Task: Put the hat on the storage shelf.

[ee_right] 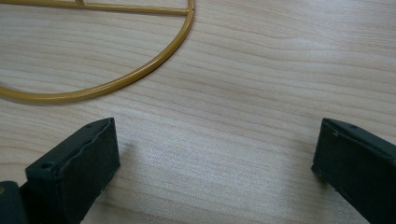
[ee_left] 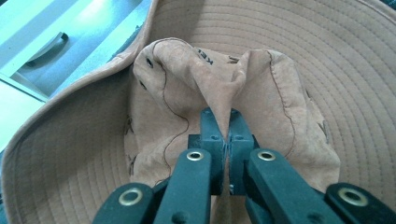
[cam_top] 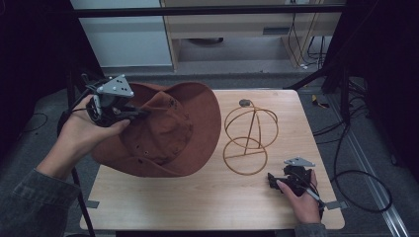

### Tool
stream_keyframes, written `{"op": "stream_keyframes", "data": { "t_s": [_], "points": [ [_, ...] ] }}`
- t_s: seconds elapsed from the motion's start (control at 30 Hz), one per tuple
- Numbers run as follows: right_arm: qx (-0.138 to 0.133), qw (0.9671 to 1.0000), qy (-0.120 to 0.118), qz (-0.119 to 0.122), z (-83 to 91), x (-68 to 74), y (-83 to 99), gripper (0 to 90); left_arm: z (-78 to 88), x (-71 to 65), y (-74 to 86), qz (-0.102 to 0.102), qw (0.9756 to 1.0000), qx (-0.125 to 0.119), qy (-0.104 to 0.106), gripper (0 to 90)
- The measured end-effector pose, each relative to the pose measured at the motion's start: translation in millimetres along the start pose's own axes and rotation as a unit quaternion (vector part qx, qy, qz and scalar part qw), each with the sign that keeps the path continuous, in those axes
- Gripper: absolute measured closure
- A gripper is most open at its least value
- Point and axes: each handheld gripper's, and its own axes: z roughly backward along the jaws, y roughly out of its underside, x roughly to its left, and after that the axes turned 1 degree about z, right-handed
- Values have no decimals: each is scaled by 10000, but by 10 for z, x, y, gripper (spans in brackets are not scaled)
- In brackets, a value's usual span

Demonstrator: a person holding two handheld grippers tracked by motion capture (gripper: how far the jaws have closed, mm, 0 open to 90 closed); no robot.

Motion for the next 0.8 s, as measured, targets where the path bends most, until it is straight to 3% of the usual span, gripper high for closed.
{"op": "stream_keyframes", "data": {
  "t_s": [0.6,0.8],
  "points": [
    [0,10000,0,3,0,0,0,5,28,-71,-110,-143,9999,-56,33,885],
    [2,10000,1,3,0,0,0,5,77,-71,-132,-152,9997,-195,22,885]
  ]
}}
